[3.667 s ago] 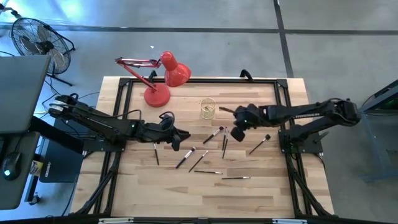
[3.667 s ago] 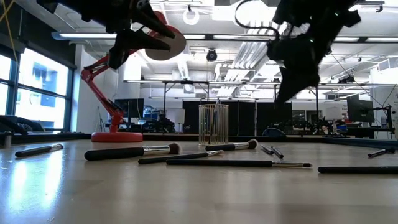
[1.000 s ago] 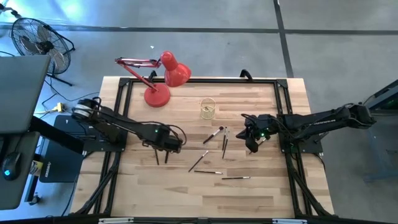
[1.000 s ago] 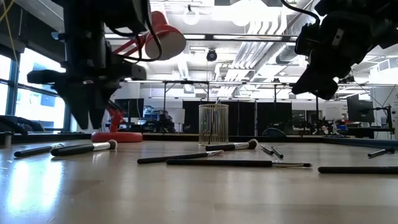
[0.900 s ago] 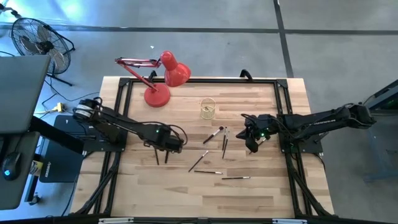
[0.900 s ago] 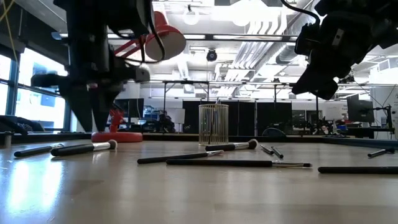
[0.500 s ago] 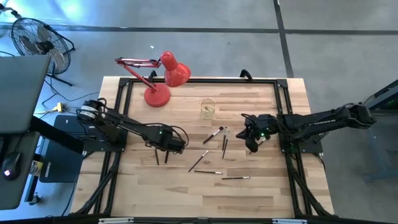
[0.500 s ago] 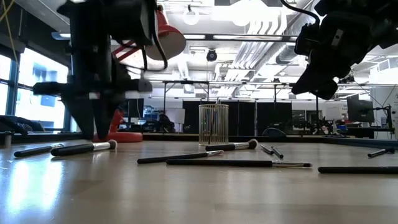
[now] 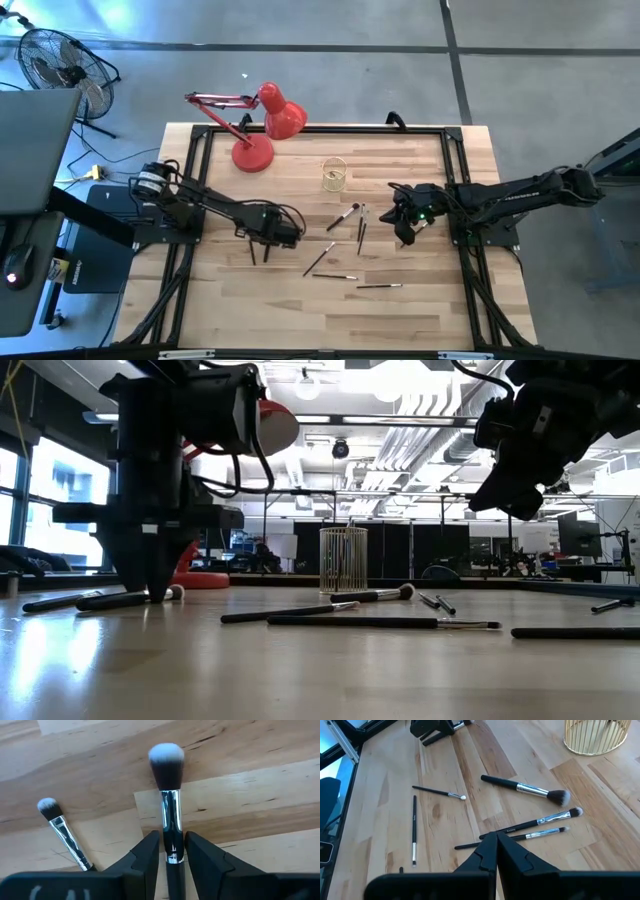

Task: Put items in baskets/containers
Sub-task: Put the makeup brush into the wire bin

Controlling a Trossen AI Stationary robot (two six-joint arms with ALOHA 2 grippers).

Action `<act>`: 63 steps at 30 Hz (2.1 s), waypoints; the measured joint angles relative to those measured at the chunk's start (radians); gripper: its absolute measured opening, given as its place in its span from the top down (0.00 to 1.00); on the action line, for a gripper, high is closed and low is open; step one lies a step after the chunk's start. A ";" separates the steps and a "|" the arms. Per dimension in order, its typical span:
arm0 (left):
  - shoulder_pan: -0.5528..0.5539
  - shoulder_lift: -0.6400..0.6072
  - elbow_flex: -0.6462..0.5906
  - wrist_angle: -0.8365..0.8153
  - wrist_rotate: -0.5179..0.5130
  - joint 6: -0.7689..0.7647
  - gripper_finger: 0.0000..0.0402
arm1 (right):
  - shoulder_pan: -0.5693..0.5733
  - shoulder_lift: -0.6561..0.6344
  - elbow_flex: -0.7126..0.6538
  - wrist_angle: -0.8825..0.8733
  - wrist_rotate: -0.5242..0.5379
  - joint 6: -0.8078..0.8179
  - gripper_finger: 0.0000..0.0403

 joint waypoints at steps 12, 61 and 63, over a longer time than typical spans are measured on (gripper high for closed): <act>0.000 0.005 0.039 -0.030 -0.002 -0.003 0.92 | 0.000 0.000 0.000 0.000 -0.001 -0.002 1.00; 0.174 -0.216 -0.495 1.792 -0.401 1.061 0.92 | 0.000 -0.003 0.000 0.045 0.039 0.017 0.99; 0.211 -0.173 -0.520 1.875 -0.369 1.179 0.92 | -0.001 0.000 0.002 0.087 0.074 0.017 0.99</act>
